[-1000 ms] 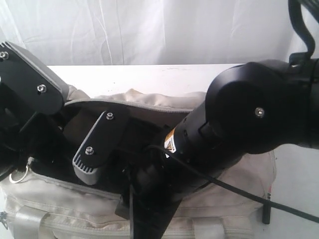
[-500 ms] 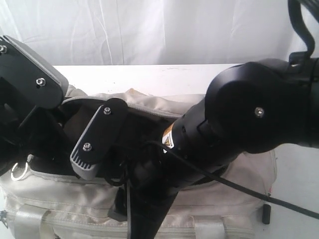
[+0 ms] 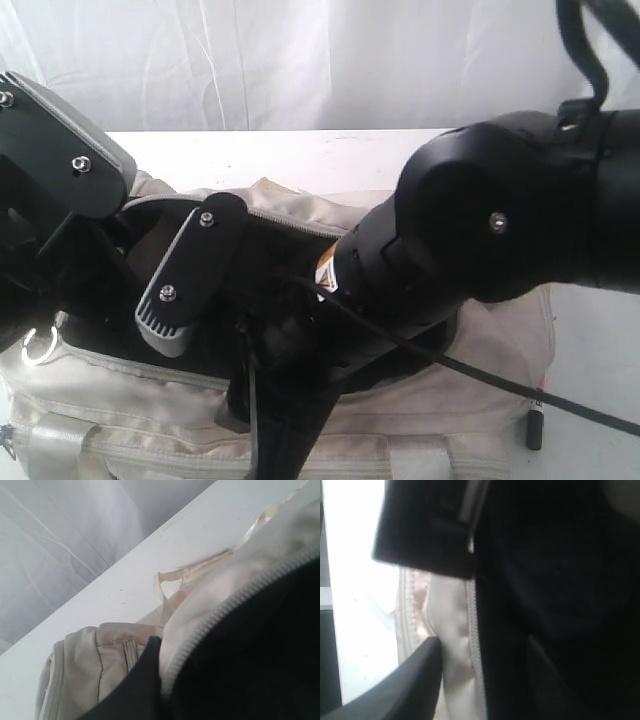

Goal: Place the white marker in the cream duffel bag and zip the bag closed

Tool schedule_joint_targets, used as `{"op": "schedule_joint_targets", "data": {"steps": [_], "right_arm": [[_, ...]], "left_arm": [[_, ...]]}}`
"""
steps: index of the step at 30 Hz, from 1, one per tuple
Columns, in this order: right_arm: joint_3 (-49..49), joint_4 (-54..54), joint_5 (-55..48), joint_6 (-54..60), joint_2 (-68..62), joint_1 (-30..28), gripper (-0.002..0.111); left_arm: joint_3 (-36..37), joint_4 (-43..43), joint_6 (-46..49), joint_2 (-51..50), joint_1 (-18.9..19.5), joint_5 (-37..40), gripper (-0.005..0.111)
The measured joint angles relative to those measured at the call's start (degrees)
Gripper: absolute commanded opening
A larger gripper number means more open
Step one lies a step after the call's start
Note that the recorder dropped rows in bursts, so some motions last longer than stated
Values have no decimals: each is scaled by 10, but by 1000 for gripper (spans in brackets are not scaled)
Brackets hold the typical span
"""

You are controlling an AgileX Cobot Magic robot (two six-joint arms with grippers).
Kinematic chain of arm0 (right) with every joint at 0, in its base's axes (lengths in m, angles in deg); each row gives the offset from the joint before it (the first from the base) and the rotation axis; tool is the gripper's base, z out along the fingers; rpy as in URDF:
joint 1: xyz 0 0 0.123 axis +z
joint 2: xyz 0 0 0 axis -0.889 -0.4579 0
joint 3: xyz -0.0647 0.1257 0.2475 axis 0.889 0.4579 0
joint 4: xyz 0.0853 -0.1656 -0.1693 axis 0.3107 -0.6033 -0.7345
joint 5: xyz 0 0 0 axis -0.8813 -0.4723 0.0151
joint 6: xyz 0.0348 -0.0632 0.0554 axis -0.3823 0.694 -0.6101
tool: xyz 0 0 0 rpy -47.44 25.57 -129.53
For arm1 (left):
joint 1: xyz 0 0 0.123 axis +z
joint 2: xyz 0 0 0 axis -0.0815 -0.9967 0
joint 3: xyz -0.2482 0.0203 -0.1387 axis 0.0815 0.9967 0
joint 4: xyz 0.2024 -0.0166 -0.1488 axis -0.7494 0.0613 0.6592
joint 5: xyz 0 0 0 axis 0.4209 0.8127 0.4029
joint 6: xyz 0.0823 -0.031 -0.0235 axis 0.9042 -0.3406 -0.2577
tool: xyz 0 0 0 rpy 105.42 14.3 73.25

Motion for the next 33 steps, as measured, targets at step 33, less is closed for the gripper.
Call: {"op": "schedule_joint_targets", "data": {"steps": [33], "right_arm": [[-5, 120, -61, 46, -16, 36, 8]], "left_arm": [[-171, -95, 1, -69, 276, 269, 0]]}}
